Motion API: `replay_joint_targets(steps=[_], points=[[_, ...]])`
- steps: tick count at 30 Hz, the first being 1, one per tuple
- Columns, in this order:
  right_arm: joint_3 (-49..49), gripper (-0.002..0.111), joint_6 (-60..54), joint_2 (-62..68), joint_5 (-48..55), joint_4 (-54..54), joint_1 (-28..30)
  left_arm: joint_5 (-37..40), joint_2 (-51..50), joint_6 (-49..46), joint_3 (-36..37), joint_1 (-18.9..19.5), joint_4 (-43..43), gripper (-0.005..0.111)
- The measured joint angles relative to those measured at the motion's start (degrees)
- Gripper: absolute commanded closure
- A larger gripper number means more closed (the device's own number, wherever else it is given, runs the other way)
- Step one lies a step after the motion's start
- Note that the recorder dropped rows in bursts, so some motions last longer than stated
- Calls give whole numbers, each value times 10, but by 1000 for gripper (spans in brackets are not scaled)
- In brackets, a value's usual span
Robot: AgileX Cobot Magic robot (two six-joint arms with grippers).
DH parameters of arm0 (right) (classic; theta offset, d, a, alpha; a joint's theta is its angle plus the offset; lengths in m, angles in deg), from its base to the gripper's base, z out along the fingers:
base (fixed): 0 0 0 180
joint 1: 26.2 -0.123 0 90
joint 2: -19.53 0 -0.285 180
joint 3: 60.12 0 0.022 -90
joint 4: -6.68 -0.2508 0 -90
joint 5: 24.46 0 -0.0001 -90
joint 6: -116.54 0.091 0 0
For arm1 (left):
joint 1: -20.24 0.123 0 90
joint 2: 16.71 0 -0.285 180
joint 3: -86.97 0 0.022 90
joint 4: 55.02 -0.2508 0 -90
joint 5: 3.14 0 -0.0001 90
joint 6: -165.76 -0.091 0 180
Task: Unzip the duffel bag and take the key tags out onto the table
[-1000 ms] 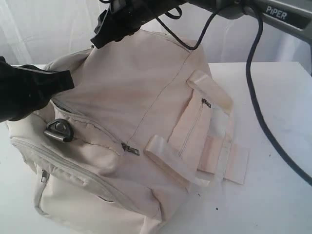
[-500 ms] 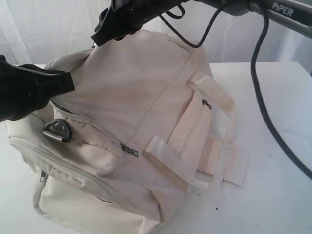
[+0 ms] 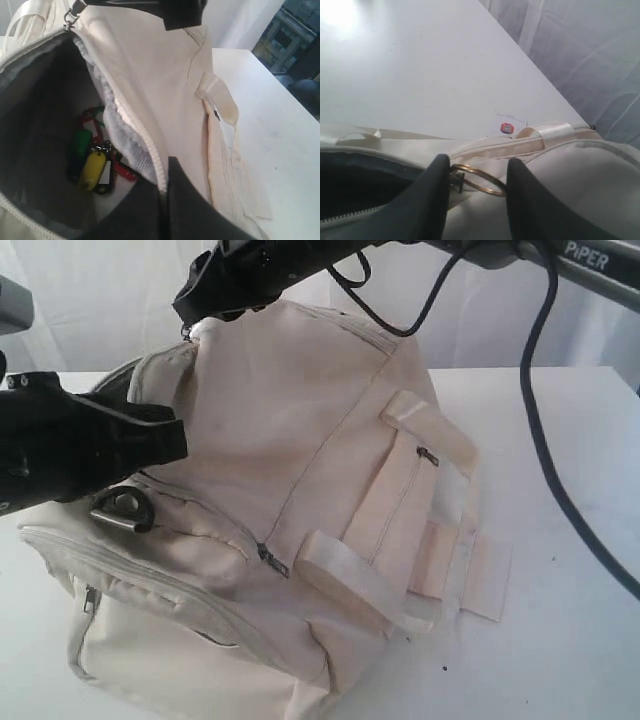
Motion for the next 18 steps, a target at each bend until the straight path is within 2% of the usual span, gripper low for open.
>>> replay_joint_targets(steps=[6,18], points=[[0,108,-6,-11,19,111,1,6,5,-68,0,0,0,107],[0,108,0,-13,38,113,15,-32,77,-129,15,0,0,107]])
